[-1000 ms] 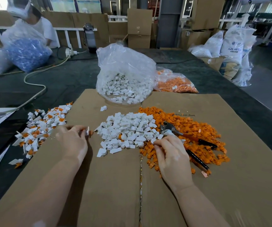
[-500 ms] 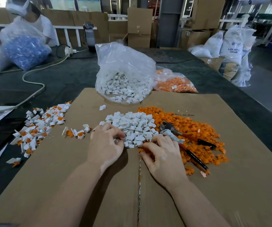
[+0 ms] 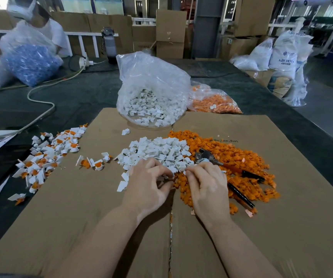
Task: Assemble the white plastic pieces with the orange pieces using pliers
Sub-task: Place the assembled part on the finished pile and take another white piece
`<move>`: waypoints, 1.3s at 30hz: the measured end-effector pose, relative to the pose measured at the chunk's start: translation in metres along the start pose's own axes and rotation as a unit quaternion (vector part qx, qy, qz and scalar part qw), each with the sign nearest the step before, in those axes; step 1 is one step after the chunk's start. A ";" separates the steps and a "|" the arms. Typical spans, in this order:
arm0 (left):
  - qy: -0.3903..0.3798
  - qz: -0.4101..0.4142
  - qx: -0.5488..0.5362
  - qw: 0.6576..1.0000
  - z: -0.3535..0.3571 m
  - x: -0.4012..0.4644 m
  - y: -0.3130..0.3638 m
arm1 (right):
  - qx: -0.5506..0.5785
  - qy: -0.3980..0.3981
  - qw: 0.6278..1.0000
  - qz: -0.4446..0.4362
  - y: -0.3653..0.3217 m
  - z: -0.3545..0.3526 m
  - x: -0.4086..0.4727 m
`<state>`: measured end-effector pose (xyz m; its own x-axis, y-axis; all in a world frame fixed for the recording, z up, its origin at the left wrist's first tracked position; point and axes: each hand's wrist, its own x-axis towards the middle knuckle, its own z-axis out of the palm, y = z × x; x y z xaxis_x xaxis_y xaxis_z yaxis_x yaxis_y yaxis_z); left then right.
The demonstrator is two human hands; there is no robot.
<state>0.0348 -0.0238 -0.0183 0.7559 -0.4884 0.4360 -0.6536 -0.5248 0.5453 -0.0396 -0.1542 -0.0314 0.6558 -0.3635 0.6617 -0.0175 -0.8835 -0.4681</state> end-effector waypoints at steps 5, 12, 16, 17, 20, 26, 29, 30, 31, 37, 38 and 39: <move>-0.109 0.079 -0.004 0.991 0.004 -0.007 0.011 | 0.042 0.040 0.997 0.046 0.000 -0.002 -0.001; -0.174 0.086 -0.016 0.981 0.014 -0.003 0.017 | 0.058 0.038 0.996 0.052 0.001 -0.003 -0.001; -0.133 0.044 -0.034 0.990 0.016 0.000 0.015 | 0.052 0.028 0.998 0.039 0.002 -0.004 -0.001; -0.119 0.026 -0.040 0.992 0.016 0.001 0.014 | 0.050 0.025 0.998 0.035 0.002 -0.004 -0.002; -0.076 -0.042 -0.075 0.993 0.015 0.004 0.014 | 0.042 0.011 0.999 0.026 0.003 -0.003 -0.002; -0.029 -0.177 -0.226 0.957 0.012 0.009 0.016 | 0.020 -0.019 0.999 -0.023 -0.001 -0.006 -0.003; -0.019 -0.195 -0.279 0.940 0.010 0.012 0.018 | 0.000 -0.040 0.999 -0.031 -0.002 -0.006 -0.003; -0.022 -0.199 -0.296 0.934 0.010 0.012 0.019 | -0.009 -0.045 0.998 -0.032 -0.002 -0.006 -0.003; -0.027 -0.202 -0.312 0.928 0.010 0.012 0.019 | -0.017 -0.046 0.998 -0.033 -0.002 -0.005 -0.003; -0.039 -0.174 -0.290 0.940 0.010 0.012 0.022 | -0.021 -0.007 0.999 -0.028 0.000 -0.003 -0.002; -0.029 -0.172 -0.268 0.948 0.009 0.013 0.021 | -0.028 0.003 0.999 -0.023 0.001 -0.003 -0.002; -0.019 -0.170 -0.242 0.955 0.009 0.014 0.019 | -0.038 0.010 0.999 -0.018 0.001 -0.002 -0.002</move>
<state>0.0329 -0.0468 -0.0077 0.9136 -0.3768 0.1528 -0.2688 -0.2778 0.9223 -0.0430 -0.1553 -0.0322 0.6417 -0.3368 0.6890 -0.0520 -0.9154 -0.3991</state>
